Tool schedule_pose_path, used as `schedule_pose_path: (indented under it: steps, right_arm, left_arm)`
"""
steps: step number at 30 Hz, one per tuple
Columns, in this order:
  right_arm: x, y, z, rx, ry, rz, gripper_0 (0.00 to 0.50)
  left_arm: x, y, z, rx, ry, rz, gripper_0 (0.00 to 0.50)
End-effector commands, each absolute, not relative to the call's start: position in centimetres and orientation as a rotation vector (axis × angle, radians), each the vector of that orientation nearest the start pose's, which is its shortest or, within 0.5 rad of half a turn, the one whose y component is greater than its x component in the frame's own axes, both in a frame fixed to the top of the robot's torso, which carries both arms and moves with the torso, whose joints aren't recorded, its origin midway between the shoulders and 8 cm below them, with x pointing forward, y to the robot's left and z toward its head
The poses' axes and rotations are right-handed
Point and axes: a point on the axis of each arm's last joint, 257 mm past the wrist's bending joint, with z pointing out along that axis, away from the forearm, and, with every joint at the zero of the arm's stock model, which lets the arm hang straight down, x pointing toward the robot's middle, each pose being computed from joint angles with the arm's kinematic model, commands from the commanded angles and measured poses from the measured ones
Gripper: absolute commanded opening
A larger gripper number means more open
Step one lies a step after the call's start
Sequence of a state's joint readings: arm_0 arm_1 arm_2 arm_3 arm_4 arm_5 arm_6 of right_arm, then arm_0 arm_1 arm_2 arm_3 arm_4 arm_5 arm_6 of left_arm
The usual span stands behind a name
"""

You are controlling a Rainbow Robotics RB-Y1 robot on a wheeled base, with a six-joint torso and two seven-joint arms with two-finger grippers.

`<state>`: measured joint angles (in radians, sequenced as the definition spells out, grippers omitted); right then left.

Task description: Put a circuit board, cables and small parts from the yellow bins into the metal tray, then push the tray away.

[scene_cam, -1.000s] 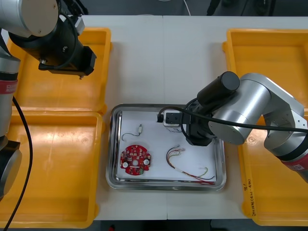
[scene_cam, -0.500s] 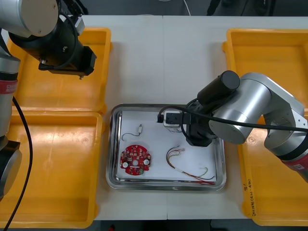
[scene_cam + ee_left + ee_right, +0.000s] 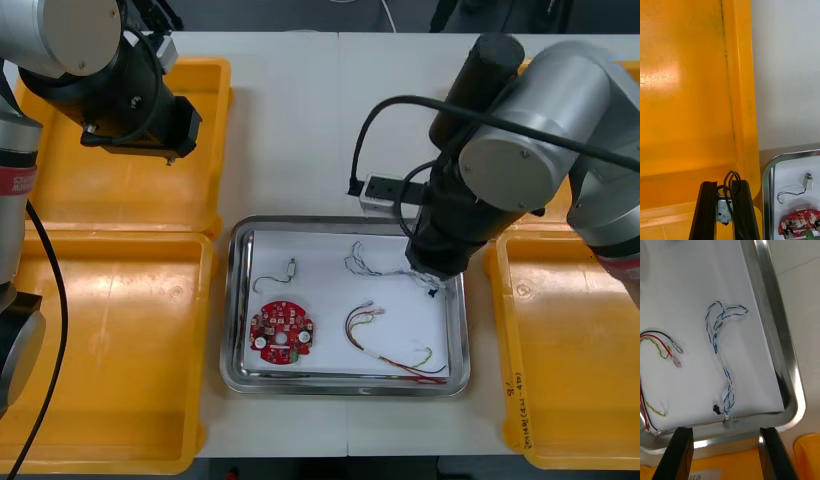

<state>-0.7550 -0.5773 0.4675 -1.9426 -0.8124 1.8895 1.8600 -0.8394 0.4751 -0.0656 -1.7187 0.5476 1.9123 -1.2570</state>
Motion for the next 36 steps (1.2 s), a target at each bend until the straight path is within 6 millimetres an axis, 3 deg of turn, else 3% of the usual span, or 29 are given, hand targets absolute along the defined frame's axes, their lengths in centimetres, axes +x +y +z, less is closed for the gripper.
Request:
schedule_pose_path:
  steps: [1,6,9,18,30,36]
  right_arm:
    - [44.7,-11.6,-12.6,-1.373,2.324,-0.139,0.500]
    - [46.2,-13.0,-9.1,-1.130,2.375,-0.113,0.500]
    - [46.6,-14.8,-7.7,-0.966,2.430,-0.080,0.500]
    - [46.2,-23.3,-5.1,-0.497,2.576,-0.061,0.500]
    - [45.6,-33.5,-3.7,-0.022,2.613,0.048,0.500]
    - [45.1,-37.3,-4.0,0.103,2.630,0.068,0.500]
  left_arm:
    - [51.7,18.9,-10.3,0.116,2.599,-0.106,0.000]
    - [51.6,18.8,-10.3,0.118,2.600,-0.107,0.000]
    - [51.6,18.8,-10.3,0.116,2.599,-0.109,0.000]
    - [51.5,18.6,-10.2,0.115,2.597,-0.113,0.000]
    - [51.5,18.5,-10.2,0.114,2.598,-0.117,0.000]
    - [51.5,18.5,-10.2,0.115,2.598,-0.116,0.000]
